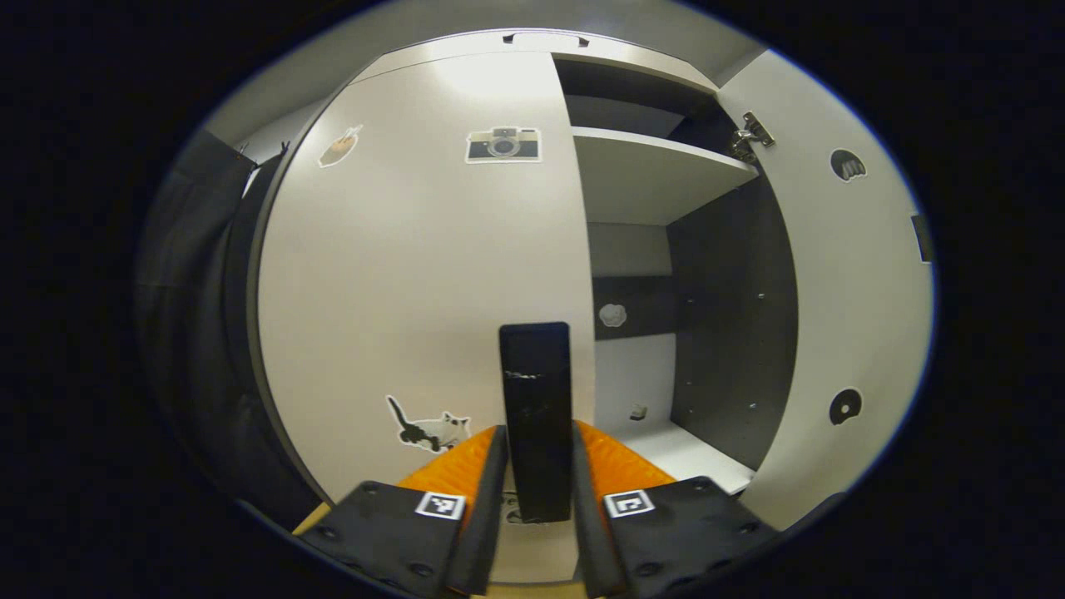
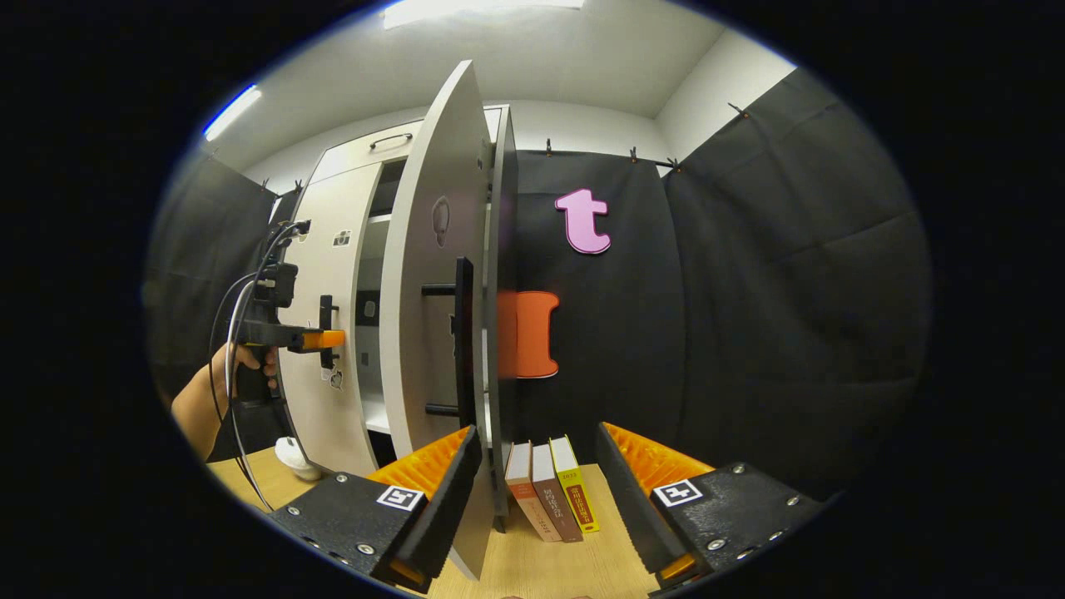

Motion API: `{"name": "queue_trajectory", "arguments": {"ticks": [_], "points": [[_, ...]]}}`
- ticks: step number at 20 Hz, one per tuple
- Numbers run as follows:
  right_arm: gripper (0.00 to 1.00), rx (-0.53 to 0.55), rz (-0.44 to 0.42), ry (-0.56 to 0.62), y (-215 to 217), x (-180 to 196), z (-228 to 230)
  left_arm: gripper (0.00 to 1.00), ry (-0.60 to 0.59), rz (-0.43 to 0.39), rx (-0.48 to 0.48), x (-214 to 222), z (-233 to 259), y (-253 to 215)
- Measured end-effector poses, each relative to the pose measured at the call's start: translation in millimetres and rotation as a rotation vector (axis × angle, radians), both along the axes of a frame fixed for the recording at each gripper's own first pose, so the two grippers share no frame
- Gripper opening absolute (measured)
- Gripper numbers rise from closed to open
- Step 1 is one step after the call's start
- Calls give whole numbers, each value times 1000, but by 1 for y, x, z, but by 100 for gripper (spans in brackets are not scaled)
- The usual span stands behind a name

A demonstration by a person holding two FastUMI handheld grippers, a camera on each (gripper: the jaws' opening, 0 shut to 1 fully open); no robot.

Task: Open the right door of the double-door shoe cabinet with the right hand, and open the left door with the left hand.

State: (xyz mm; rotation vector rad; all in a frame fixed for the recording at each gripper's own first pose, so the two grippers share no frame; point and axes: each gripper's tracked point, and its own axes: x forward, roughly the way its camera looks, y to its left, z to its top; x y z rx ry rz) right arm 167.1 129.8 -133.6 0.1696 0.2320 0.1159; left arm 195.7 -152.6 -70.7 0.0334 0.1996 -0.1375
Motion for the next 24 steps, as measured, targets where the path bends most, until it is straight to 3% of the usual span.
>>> {"name": "queue_trajectory", "arguments": {"ticks": [1, 5, 11, 24], "points": [[86, -7, -10, 4, -3, -2, 0, 39, -3, -2, -9, -5, 3, 1], [86, -26, -52, -3, -16, -7, 4, 28, 4, -22, -25, -9, 1, 1], [86, -31, -76, -44, -22, -8, 16, 28, -7, -73, -39, -17, 2, 5], [86, -61, -11, -143, 1, -13, 39, 26, -8, -121, -64, -55, 7, 30]]}}
